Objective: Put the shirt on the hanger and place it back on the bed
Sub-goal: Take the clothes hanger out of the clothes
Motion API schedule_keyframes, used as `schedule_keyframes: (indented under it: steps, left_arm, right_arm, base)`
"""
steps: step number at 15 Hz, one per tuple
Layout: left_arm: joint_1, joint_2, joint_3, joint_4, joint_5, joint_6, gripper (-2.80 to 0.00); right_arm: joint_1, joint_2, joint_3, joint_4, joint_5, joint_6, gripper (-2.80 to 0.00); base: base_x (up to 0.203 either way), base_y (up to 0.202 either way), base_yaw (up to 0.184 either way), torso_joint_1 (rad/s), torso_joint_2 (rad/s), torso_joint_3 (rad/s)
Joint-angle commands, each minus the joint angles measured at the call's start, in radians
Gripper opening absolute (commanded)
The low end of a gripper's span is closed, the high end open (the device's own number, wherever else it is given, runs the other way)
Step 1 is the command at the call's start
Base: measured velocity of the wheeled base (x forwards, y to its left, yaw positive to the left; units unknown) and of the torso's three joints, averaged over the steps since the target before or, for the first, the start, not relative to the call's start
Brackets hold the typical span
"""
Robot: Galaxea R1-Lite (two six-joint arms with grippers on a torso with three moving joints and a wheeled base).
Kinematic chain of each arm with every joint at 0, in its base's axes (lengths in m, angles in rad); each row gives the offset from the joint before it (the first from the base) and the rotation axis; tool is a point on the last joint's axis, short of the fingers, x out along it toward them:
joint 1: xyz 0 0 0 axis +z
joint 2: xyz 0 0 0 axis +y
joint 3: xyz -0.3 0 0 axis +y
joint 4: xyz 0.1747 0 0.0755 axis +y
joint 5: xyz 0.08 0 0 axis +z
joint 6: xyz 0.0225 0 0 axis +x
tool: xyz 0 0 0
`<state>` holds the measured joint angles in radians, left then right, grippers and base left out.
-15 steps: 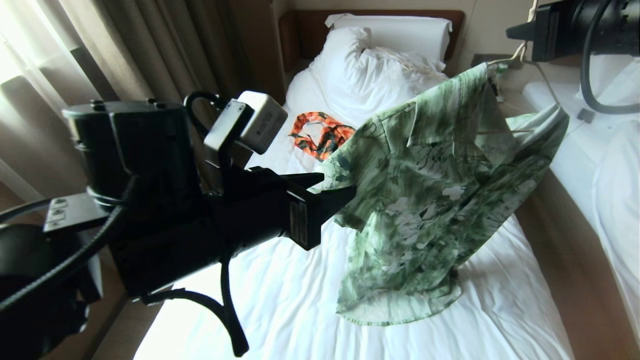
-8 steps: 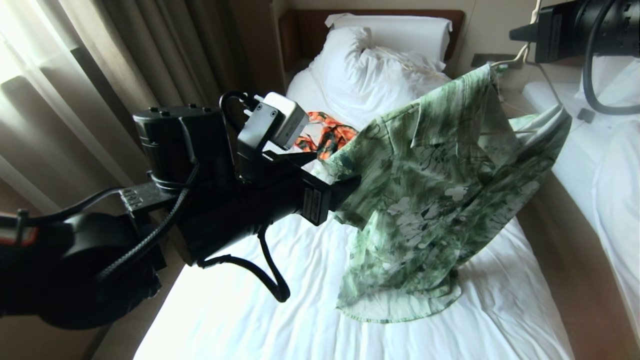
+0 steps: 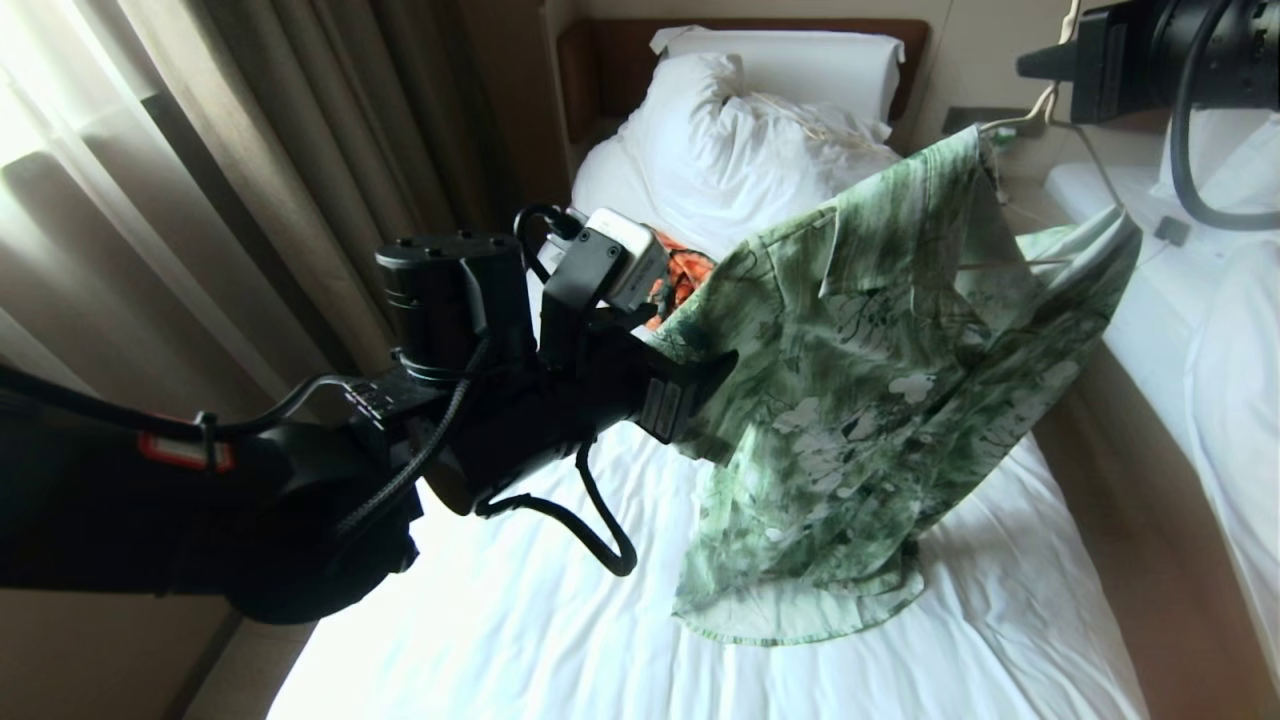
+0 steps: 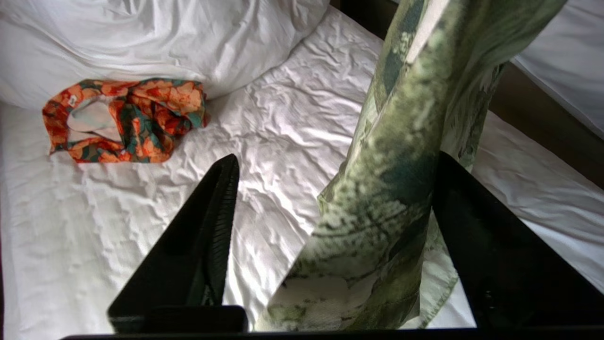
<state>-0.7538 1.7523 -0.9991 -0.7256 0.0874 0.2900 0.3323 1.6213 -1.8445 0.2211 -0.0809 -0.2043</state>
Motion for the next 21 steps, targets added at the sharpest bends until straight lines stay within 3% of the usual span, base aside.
schedule_keyframes:
  steps: [1,6,13,16,21]
  left_arm:
    - [-0.001,0.029,-0.02,-0.025,0.004,0.001,-2.8]
    - [0.013,-0.014,-0.016,-0.027,0.043,-0.012,-2.8]
    - [0.084,-0.111,0.214,-0.071,0.025,-0.115,-2.8]
    - [0.078,-0.091,0.295,-0.17,0.026,-0.123,-2.8]
    - [0.027,-0.107,0.354,-0.181,0.028,-0.13,-2.8]
  right_arm:
    - [0.001,-0.003,0.001,0.001,0.0,-0.001,-2.8]
    - [-0.001,0.006,0.002,0.0,-0.002,-0.007,-2.8]
    - [-0.007,0.002,-0.007,-0.002,-0.01,-0.047,-2.8]
    - [-0.007,0.002,-0.016,-0.002,-0.013,-0.047,-2.8]
    - [-0.011,0.007,-0.03,0.001,-0.018,-0.047,-2.8]
  base:
    - [0.0,0.0,0.0,0.0,0.0,0.0]
    - [0.0,0.0,0.0,0.0,0.0,0.0]
    - [0.0,0.0,0.0,0.0,0.0,0.0]
    - [0.0,0.0,0.0,0.0,0.0,0.0]
    - [0.0,0.0,0.0,0.0,0.0,0.0]
